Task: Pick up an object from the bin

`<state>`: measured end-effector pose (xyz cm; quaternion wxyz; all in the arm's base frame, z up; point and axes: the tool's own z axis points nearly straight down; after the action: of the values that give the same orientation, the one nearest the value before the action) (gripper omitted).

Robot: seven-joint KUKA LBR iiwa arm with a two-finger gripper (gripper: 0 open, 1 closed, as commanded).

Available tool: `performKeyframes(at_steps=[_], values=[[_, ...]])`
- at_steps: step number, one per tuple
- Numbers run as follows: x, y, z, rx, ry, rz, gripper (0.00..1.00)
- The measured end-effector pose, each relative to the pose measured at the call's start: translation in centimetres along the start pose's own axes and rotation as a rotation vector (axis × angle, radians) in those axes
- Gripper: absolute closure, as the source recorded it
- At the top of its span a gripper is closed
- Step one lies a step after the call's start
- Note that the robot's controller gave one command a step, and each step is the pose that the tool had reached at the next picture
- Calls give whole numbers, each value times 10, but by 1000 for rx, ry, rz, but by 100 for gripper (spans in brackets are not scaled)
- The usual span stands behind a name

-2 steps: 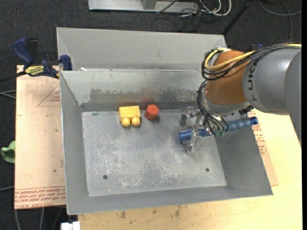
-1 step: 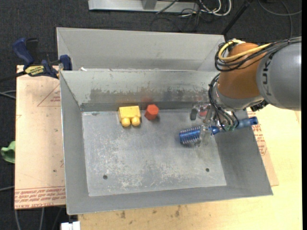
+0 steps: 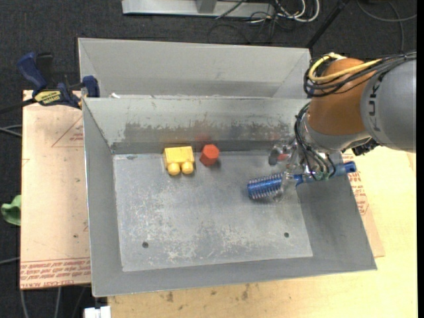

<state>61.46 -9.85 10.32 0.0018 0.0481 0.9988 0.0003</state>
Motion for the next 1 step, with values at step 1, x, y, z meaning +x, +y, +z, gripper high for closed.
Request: performKeyframes(at_steps=[1], values=[[0,14,34,-1,5,157,0]])
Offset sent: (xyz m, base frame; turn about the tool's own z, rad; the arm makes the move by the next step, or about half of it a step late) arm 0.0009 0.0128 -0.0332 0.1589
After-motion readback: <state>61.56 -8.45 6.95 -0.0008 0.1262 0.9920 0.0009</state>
